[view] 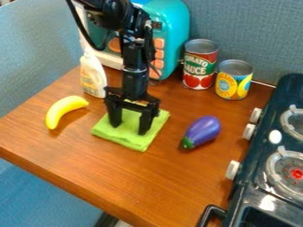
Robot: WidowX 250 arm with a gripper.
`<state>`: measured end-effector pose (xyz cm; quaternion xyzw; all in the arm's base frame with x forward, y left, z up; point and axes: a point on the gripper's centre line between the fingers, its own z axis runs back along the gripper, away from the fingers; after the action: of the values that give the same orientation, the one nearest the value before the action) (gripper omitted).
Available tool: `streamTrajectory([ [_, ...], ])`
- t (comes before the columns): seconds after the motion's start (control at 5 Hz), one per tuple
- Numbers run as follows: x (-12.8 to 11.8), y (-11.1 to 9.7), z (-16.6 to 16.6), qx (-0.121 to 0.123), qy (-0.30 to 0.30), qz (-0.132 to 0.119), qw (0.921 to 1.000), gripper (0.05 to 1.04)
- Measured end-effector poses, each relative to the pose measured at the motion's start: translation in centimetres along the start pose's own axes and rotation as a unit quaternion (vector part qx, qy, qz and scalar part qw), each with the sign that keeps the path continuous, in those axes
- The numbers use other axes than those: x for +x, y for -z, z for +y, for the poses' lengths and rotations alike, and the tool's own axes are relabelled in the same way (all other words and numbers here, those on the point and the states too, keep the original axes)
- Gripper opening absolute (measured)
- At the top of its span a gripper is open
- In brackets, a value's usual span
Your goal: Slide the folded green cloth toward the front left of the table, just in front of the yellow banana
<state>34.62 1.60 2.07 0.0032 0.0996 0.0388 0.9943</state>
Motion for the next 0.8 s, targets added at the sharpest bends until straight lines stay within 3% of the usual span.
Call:
streamTrajectory([
  [0.2,-3.0,0.4,1.1,0.04,0.008,0.084,0.9956,1.004],
  [0.4,-5.1,-0.4,0.9,0.084,0.029,0.1,0.991,1.004],
  [0.6,-6.1,-2.1,0.7,0.103,0.036,0.062,0.9921,1.004],
  [0.8,-7.5,-1.9,0.7,0.089,0.035,0.039,0.9946,1.001],
])
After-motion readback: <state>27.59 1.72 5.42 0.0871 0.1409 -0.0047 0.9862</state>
